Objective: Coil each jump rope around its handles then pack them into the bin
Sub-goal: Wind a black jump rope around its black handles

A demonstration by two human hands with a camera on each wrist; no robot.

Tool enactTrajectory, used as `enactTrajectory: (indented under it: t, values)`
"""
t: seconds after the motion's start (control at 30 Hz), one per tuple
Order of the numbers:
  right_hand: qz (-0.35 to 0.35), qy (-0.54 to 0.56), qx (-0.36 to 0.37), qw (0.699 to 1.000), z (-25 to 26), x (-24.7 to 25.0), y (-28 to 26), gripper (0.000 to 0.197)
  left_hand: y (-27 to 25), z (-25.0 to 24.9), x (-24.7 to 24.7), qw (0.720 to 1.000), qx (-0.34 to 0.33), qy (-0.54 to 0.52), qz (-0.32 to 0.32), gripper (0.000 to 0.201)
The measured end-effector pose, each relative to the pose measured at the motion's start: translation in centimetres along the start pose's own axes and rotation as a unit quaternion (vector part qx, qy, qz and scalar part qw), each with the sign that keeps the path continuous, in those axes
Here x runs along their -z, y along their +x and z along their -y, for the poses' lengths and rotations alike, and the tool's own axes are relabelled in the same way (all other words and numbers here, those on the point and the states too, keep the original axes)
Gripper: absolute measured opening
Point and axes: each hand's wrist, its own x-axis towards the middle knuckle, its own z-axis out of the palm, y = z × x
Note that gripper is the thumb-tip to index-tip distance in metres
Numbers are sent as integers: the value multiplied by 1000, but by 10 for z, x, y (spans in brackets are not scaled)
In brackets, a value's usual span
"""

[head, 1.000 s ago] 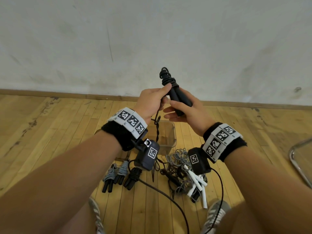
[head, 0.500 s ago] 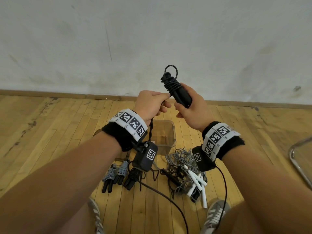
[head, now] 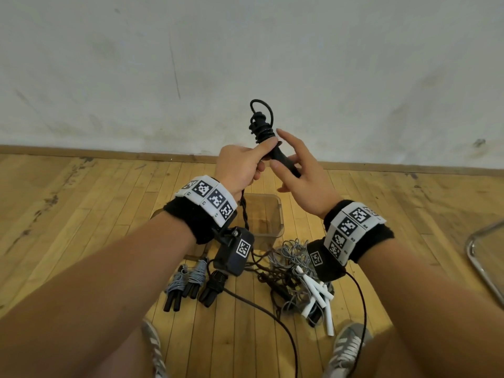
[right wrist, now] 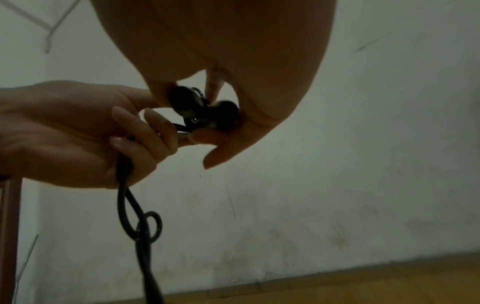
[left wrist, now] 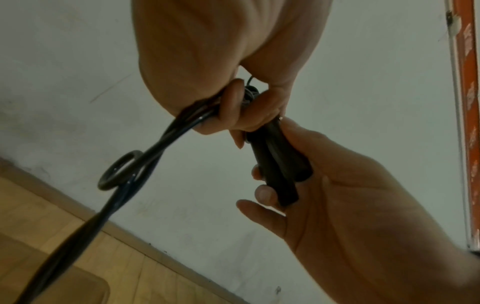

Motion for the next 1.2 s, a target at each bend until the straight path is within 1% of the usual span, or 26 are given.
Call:
enactTrajectory:
  t: [0.07,0.13,0.2,0.27,0.3,0.37,0.43,0.5,0.57,0.67,0.73,0.87,0.93,1.0,1.07,1.13,1.2]
  values:
    - [-23,79,-48,995,2,3,-1,65,0,-3,-1,999,10,-37,27,42]
    - [-13,175,-113,978,5,5,-1,65,-2,-3,-2,998,5,-45,46,42]
    - [17,230,-147,962,6,5,-2,54,-3,-3,-4,998,-19,-16,50,43]
    - [23,237,-142,961,7,5,-2,35,-5,-2,-6,997,-43,31,48,48]
    - [18,236,-136,962,7,6,-1,30,-6,0,-6,997,-47,44,47,48]
    - [4,219,-127,967,5,8,0,33,-6,2,-6,997,-48,45,40,41]
    - [-18,188,-129,973,2,11,2,47,-4,5,-4,998,-51,41,24,30]
    - [-34,163,-128,978,-1,13,2,60,-2,7,-3,997,-54,48,16,26]
    - [-36,133,-114,984,-2,15,2,66,-1,8,-3,997,-54,52,17,27]
    - [-32,76,-96,992,-5,17,3,73,0,8,-4,997,-49,57,19,34]
    - [-33,37,-91,995,-8,17,4,76,1,8,-5,997,-45,59,29,35]
    - [-41,-89,-72,993,-9,13,4,75,0,7,-8,998,-26,31,45,28]
    - [-45,-156,-53,985,-8,10,3,76,0,6,-8,999,-15,19,43,30]
    - [-43,-187,-30,981,-6,6,3,75,1,7,-6,999,-15,12,32,32]
    - [-27,-174,-13,984,-4,1,2,70,4,9,-4,999,-18,26,17,38]
    - [-1,-133,-16,991,-3,-4,0,62,6,13,-3,998,-23,54,7,45]
    - [17,-92,-14,995,-4,-8,-3,55,7,15,-1,998,-25,58,5,49]
